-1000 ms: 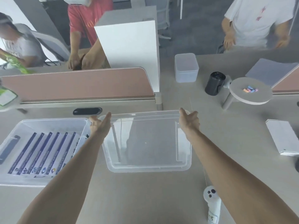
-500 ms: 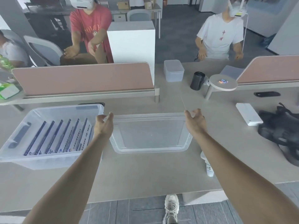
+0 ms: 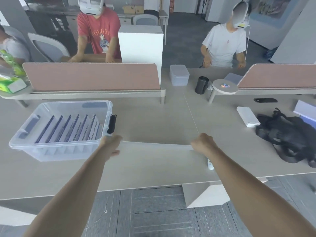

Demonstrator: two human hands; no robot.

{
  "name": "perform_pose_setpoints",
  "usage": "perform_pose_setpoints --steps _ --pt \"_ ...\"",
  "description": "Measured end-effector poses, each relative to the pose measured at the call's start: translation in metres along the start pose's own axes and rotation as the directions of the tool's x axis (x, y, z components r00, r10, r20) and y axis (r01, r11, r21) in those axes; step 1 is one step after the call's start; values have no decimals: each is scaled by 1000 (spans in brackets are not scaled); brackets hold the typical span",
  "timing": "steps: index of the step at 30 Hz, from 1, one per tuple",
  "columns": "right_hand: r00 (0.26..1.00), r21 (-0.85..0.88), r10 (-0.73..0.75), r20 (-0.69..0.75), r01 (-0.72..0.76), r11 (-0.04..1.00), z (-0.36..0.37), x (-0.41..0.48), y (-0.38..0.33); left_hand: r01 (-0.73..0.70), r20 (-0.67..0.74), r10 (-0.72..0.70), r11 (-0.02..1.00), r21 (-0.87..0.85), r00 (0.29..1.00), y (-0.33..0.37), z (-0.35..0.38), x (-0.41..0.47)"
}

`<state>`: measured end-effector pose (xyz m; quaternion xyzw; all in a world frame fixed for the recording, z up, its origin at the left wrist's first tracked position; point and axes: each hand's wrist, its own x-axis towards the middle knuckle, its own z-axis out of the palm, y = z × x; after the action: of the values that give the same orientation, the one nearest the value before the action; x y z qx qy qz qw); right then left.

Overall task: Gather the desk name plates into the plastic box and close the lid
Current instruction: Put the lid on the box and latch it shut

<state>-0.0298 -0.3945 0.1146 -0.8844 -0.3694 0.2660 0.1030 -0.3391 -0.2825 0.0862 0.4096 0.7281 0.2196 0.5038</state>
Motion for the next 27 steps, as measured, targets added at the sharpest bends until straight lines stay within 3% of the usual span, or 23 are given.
perform_pose_setpoints --steps 6,16,23,27 --pt "998 -1 -25 62 25 1000 12 -5 27 -105 -78 112 990 93 991 -32 8 -17" --pt "995 120 -54 -81 64 991 10 -7 52 -331 -218 414 883 332 884 -44 6 -70" --pt "994 210 -109 -11 109 972 13 -11 12 -365 -361 526 827 428 770 -50 -35 -90" --pt "976 227 -200 -85 214 950 28 -18 -25 -298 -402 494 838 457 771 -70 -67 -81"
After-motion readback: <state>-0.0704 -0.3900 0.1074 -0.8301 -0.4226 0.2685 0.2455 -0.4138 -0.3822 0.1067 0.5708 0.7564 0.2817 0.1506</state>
